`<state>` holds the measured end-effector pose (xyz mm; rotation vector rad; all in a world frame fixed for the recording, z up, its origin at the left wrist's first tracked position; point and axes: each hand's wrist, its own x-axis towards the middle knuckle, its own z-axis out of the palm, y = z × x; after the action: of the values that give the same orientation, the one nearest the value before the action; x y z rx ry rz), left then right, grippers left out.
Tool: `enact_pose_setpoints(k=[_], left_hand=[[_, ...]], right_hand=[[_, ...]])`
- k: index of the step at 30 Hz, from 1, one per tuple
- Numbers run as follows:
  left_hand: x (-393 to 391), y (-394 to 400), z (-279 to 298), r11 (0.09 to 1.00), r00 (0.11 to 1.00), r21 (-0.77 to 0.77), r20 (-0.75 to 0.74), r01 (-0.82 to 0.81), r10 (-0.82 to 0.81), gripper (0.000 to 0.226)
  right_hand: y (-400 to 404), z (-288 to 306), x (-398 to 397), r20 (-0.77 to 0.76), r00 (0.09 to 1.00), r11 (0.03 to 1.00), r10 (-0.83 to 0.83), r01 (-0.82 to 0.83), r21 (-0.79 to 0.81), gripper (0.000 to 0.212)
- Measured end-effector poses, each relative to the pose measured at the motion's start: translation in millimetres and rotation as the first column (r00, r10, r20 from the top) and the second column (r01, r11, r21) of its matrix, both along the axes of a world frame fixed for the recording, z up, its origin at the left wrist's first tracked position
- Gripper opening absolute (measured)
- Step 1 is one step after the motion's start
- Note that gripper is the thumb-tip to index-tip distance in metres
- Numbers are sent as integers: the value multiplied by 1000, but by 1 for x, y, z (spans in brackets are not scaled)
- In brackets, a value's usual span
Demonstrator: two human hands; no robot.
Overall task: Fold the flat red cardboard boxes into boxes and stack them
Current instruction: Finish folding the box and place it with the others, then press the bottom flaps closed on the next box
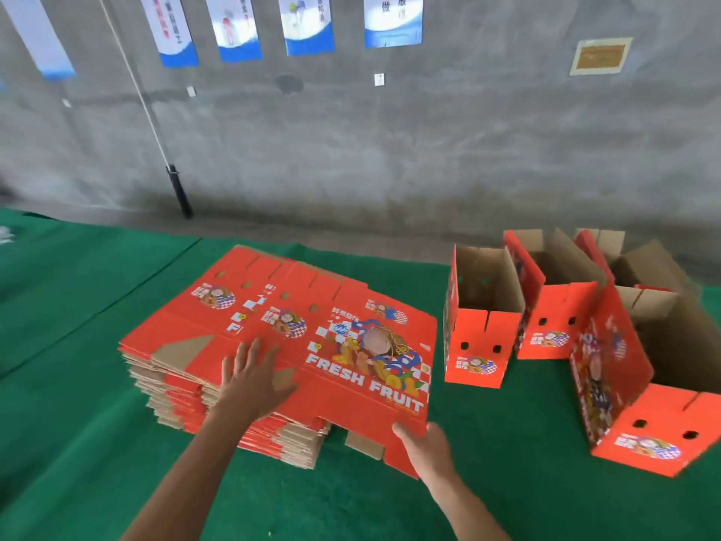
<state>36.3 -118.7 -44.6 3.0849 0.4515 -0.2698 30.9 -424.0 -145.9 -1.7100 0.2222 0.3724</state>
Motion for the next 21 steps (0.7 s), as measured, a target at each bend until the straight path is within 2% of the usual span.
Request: enact_pose_setpoints(k=[4, 9, 12, 15, 19, 21], left_hand=[[-10, 26, -5, 998, 1000, -58, 26, 12, -11, 96], [-8, 30, -3, 992, 996, -112, 82, 54, -45, 75], [-4, 35, 5, 993, 985, -21, 135, 113, -110, 60], [-4, 36, 14, 983, 969, 26, 165, 180, -182, 51], [0, 29, 24, 880, 905, 259, 48, 398, -423, 46], [8, 32, 28, 871, 890, 239, 53, 428, -452, 35]], right_hand=[[14, 10, 0, 38, 990, 990, -136, 137, -27, 39], [12, 39, -4, 155, 964, 976, -217, 213, 45, 50], [9, 56, -6, 187, 962, 980, -198, 188, 72, 46], [2, 67, -4, 189, 971, 988, -150, 152, 1, 47], [-7, 65, -8, 169, 983, 991, -69, 87, -105, 48], [-7, 62, -12, 184, 982, 988, -34, 61, -143, 47]])
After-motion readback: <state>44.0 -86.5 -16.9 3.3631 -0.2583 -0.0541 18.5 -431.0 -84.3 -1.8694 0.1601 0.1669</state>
